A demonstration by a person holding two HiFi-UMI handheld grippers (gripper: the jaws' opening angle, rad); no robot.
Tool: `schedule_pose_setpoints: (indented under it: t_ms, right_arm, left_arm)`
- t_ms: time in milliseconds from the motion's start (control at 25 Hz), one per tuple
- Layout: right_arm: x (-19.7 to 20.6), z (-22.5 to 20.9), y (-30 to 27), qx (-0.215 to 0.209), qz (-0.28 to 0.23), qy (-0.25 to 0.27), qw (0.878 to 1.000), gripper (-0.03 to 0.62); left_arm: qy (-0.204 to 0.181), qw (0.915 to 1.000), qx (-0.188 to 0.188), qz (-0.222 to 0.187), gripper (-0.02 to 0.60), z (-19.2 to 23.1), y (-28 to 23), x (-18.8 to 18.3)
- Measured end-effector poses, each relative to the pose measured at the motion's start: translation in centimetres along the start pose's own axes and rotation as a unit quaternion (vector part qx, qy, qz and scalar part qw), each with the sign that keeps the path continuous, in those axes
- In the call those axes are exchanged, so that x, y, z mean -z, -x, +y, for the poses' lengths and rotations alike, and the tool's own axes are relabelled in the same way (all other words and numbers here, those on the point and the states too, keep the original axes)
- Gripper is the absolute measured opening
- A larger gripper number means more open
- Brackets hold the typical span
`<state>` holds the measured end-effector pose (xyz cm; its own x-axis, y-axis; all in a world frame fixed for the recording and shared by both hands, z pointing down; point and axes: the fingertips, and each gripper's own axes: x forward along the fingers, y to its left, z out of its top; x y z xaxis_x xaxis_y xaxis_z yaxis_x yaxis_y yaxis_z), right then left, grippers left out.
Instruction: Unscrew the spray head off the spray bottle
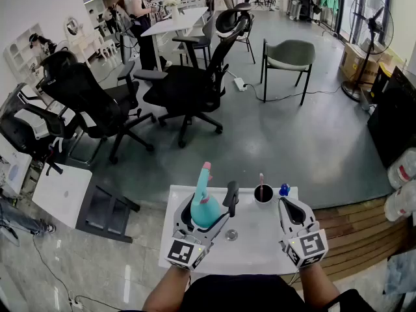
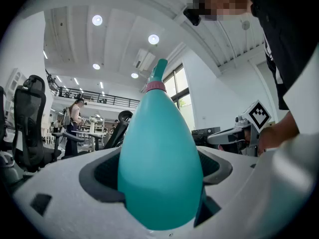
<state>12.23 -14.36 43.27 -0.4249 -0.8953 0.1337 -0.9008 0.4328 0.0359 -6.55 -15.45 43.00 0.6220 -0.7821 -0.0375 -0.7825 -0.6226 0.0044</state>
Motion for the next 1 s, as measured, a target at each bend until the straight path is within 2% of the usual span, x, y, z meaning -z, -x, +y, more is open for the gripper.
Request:
schedule_pose_setpoints:
  t_ms: [520, 640, 880, 1000]
  right_arm:
    - [0.6, 0.7, -0.2, -0.009, 0.006, 0.026, 1.000, 0.005]
    - [-0.3, 1.1, 0.1, -0.018, -0.002, 0.025, 1.000, 0.005]
    - [-4.4, 6.2, 0.6, -0.118, -0.050, 0.051, 0.990, 0.006]
    - [-5.2, 8.0, 0.4, -0.151, -0.050, 0.035, 0.987, 0.010]
  left_arm:
    - [0.002, 0.9999, 0.002, 0.016, 0.430, 0.0, -0.3, 0.7]
    - [0.000, 0.9998, 0.010, 0.019, 0.430, -0.6, -0.3, 0.7]
    - [0.004, 0.9996, 0.023, 0.017, 0.430, -1.5, -0.5, 0.7]
    - [0.002, 0.9995, 0.027, 0.017, 0.430, -2.0, -0.6, 0.9]
